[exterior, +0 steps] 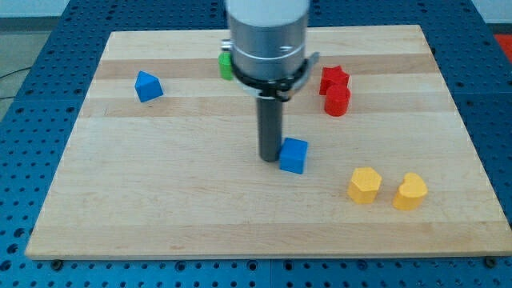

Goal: Push the blue triangle to the right side of the blue cube

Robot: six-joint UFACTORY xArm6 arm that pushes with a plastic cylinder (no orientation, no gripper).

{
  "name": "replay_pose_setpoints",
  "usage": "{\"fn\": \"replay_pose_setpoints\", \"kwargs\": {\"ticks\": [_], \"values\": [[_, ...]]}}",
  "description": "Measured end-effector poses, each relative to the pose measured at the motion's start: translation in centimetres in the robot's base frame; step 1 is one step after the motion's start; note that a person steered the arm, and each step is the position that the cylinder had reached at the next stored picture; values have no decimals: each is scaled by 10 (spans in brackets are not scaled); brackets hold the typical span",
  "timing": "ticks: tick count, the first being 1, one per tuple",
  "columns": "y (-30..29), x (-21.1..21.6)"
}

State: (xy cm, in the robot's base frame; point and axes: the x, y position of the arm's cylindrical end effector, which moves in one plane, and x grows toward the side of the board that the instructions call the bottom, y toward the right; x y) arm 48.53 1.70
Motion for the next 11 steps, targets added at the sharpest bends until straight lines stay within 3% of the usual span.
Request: {"fn": "replay_pose_setpoints", "kwargs": {"ticks": [1, 2, 3, 4, 5, 6, 7, 8, 9, 10, 11], "values": [[36, 25], [30, 25], [-78, 27], [-170, -59], [-214, -169], [-248, -170], [-195, -133], [-304, -138], [-322, -157], [-286, -202], [-274, -216]]}}
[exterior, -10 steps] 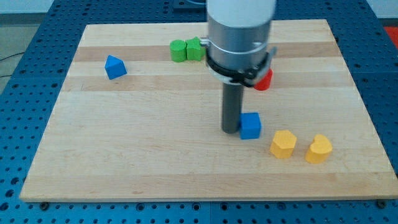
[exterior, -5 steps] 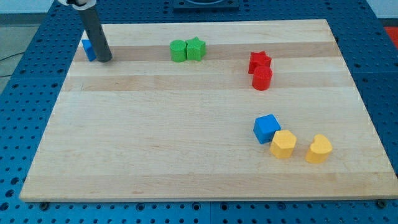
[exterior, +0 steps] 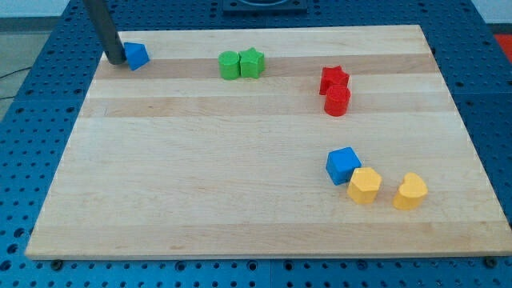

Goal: Push the blue triangle to the right side of the blue cube

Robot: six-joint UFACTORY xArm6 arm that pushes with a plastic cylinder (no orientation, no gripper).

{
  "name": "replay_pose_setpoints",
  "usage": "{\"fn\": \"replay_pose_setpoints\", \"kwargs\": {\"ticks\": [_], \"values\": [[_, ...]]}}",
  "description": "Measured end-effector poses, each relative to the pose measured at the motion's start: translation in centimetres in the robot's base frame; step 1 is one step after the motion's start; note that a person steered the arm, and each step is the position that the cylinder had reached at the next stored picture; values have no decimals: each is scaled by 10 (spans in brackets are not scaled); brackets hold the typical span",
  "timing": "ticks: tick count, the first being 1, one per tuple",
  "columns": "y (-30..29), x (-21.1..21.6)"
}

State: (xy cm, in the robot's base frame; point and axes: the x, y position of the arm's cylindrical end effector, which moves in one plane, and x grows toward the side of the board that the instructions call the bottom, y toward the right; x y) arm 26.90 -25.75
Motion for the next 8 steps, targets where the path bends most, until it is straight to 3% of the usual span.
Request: {"fn": "replay_pose_setpoints", "kwargs": {"ticks": [1, 3, 5, 6, 7, 8], "values": [[-36, -55], [68, 21], [103, 89], [202, 140], [209, 159], [192, 101]]}}
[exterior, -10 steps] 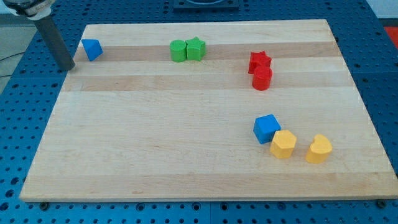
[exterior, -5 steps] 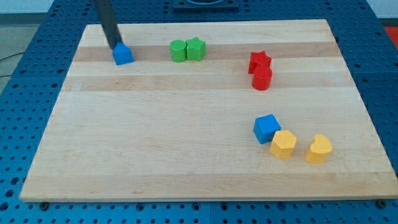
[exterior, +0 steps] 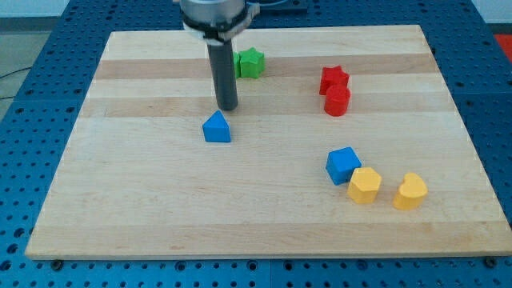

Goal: Push the blue triangle to the right side of the blue cube

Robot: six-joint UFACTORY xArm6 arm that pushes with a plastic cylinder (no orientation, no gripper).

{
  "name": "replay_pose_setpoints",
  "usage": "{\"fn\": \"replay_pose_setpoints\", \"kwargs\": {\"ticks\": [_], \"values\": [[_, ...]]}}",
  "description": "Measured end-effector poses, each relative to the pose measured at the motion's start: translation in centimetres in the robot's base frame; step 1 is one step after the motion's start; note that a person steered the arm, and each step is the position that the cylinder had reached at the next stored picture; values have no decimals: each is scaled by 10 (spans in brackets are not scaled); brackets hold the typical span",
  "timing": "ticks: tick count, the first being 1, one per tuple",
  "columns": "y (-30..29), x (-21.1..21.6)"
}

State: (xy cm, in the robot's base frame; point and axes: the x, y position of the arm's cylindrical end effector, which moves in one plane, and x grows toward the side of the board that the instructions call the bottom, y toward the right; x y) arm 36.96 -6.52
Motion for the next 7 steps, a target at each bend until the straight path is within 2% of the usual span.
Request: {"fn": "replay_pose_setpoints", "kwargs": {"ticks": [1, 2, 3, 4, 5, 6, 7], "values": [[-44, 31], [-7, 100], [66, 117], [54, 63], [68, 55], [96, 63], [145, 92]]}}
